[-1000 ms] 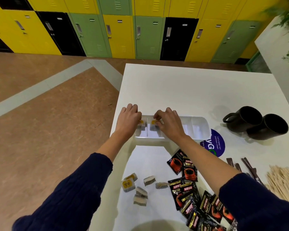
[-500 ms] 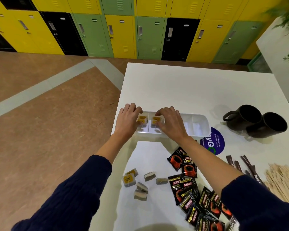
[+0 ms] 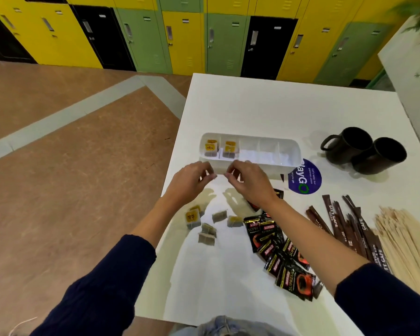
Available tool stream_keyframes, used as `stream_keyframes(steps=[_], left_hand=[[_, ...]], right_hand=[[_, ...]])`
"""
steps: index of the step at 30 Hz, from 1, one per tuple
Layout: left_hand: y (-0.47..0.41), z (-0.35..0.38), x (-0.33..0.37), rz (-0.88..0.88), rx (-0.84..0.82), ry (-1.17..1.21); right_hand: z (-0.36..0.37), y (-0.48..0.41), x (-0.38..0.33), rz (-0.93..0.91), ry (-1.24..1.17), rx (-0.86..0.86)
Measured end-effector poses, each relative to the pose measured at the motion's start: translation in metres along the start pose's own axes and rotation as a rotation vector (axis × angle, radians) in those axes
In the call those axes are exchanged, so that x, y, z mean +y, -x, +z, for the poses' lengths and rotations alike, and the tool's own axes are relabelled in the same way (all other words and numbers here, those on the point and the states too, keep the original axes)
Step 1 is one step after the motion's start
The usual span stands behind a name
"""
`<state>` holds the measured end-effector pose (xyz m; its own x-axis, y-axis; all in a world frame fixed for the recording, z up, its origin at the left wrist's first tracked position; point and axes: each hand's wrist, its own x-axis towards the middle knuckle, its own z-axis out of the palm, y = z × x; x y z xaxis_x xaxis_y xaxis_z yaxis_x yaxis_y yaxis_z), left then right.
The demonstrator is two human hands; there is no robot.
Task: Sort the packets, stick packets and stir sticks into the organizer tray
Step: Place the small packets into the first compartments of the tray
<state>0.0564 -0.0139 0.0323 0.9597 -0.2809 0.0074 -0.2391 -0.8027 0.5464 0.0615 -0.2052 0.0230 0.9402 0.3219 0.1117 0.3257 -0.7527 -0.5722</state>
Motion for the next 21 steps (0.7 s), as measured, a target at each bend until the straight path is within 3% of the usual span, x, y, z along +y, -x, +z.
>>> stream_keyframes(steps=[4,11,21], left_hand=[[0.031,-0.006,-0.008,-0.065,-0.182,0.016],[0.064,-0.001,-0.017,-0.125,-0.280,0.003],[0.072,0.017,-0.010,-0.186,-0.203,-0.131]], right_hand=[[-0.001,0.026,-0.003,0.022,-0.074,-0.150],[0.001,0.058,0.000,0.058,-0.042,-0.366],[0.013,0.078,-0.004,0.067,0.009,-0.338]])
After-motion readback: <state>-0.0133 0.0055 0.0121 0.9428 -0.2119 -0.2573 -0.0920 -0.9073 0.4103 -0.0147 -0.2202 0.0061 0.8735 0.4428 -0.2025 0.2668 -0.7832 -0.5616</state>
